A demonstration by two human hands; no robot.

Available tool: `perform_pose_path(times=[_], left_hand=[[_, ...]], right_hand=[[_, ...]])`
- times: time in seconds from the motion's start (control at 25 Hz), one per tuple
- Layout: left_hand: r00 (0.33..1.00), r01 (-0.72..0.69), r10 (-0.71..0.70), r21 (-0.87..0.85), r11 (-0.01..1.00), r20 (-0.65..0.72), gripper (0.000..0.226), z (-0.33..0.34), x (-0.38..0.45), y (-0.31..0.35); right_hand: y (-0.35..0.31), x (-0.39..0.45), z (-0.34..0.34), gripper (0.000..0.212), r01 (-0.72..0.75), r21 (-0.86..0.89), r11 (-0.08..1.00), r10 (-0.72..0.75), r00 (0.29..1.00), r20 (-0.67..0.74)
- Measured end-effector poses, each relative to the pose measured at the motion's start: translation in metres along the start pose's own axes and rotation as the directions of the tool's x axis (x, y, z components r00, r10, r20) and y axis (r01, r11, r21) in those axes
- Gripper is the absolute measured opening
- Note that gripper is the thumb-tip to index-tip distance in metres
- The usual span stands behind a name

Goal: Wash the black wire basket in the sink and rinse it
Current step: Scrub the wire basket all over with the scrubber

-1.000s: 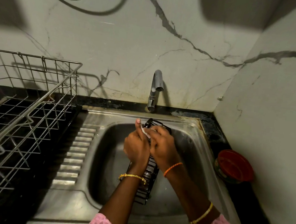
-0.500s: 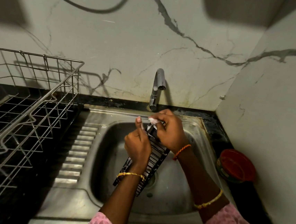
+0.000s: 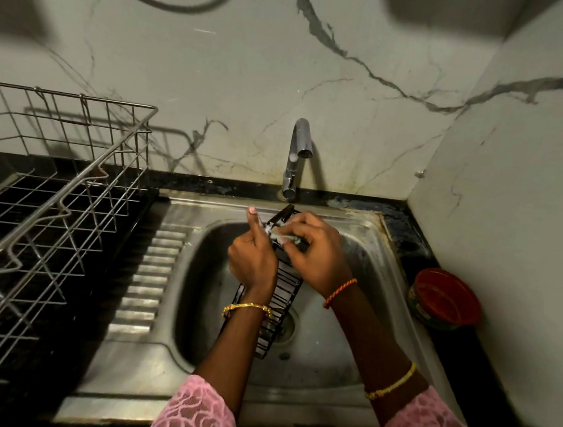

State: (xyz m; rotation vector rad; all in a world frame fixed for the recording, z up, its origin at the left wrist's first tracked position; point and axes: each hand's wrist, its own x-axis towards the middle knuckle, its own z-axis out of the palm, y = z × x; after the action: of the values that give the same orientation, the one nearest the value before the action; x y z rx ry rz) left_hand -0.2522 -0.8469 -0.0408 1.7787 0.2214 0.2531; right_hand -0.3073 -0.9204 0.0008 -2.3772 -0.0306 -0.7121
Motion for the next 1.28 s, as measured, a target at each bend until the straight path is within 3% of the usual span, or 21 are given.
perform_pose_path(times=[0.08, 0.24, 0.44, 0.56, 0.72, 0.84, 0.96, 1.08, 1.16, 1.28], left_hand=[[1.000, 0.007, -0.007, -0.031, 0.999, 0.010, 0.072, 0.001, 0.003, 0.001], [0.999, -0.025, 0.027, -0.031, 0.999, 0.043, 0.066, 0.000, -0.002, 0.005], [0.998, 0.012, -0.011, -0.008, 1.000, 0.054, 0.070, -0.001, -0.013, 0.002], [0.995, 0.095, -0.094, -0.060, 0.994, 0.015, 0.071, -0.003, -0.009, 0.004], [0.996, 0.082, -0.079, -0.072, 0.994, 0.039, 0.065, -0.006, -0.006, 0.006], [0.996, 0.030, -0.025, -0.051, 0.998, 0.090, 0.063, -0.007, -0.010, 0.003], [0.992, -0.027, 0.034, -0.056, 0.998, 0.124, 0.063, -0.006, -0.014, -0.003], [0.987, -0.047, 0.063, -0.114, 0.992, 0.145, 0.061, -0.007, -0.015, -0.003], [0.987, -0.031, 0.050, -0.126, 0.992, 0.156, 0.061, -0.005, -0.014, -0.003], [0.990, 0.018, 0.002, -0.137, 0.990, 0.143, 0.064, -0.002, -0.011, -0.007]], right_hand=[[0.011, -0.013, -0.007, 0.010, 0.035, -0.053, 0.998, -0.038, 0.998, -0.049], [0.022, -0.029, -0.016, 0.010, -0.024, -0.026, 0.999, 0.020, 0.990, -0.136], [0.001, 0.002, -0.001, 0.015, 0.024, -0.058, 0.998, -0.025, 1.000, -0.018], [0.009, -0.016, -0.001, 0.014, 0.022, -0.109, 0.994, -0.027, 0.999, -0.046], [0.026, -0.045, -0.020, 0.013, -0.139, 0.010, 0.990, 0.139, 0.979, -0.151], [0.019, -0.031, -0.017, 0.014, -0.109, 0.069, 0.992, 0.121, 0.971, -0.206], [0.012, -0.005, -0.003, 0.017, -0.037, 0.136, 0.990, 0.050, 0.995, -0.090], [0.026, 0.025, -0.004, 0.017, -0.253, 0.247, 0.935, 0.256, 0.966, 0.017], [0.032, 0.033, -0.006, 0.017, -0.337, 0.214, 0.917, 0.336, 0.941, 0.042], [0.016, 0.021, 0.000, 0.019, -0.257, 0.189, 0.948, 0.259, 0.966, 0.016]])
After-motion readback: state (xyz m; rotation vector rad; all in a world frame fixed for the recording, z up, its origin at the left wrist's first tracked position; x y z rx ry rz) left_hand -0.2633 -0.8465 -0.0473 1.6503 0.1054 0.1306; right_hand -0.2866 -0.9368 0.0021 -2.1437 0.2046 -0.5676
